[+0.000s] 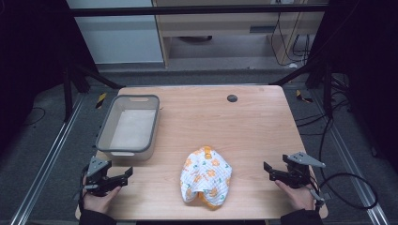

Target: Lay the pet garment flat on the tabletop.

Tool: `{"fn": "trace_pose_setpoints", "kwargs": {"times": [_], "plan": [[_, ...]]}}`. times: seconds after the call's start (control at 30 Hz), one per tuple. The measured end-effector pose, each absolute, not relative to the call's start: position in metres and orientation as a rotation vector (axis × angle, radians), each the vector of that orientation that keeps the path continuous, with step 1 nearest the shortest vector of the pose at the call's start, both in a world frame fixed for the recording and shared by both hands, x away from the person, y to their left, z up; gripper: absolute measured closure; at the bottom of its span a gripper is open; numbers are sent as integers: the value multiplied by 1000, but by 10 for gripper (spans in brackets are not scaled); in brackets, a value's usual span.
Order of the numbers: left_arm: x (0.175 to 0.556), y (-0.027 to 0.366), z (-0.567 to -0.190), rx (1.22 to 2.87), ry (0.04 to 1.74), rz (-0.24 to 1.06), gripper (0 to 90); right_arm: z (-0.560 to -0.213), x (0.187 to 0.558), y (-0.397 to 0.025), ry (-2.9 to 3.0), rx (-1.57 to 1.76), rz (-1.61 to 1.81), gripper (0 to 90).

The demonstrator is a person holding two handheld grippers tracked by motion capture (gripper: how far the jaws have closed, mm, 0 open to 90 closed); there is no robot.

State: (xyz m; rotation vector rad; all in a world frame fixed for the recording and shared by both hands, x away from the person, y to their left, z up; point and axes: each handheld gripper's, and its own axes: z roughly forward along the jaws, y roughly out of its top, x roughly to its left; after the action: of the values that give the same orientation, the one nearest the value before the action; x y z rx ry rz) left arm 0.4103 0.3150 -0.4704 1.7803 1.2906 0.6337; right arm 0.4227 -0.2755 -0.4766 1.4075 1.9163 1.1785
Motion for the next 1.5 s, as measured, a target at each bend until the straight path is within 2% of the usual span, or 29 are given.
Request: {"fn": "trace_pose_setpoints", "kwargs": {"times": [0.33,0.7,1.13,1.5], "plan": [[403,302,-460,1742,1283,575,167,-462,421,-263,1905,1342,1231,203],[412,298,-441,1704,1247,570,216,-450,432,-239,1994,1270,1230,204],[432,257,-425,1763,1122,556,293,-421,454,-215,2027,1197,1291,258],[447,220,-425,1839,1049,507,365,-429,465,-187,2120,1165,1320,285]]}}
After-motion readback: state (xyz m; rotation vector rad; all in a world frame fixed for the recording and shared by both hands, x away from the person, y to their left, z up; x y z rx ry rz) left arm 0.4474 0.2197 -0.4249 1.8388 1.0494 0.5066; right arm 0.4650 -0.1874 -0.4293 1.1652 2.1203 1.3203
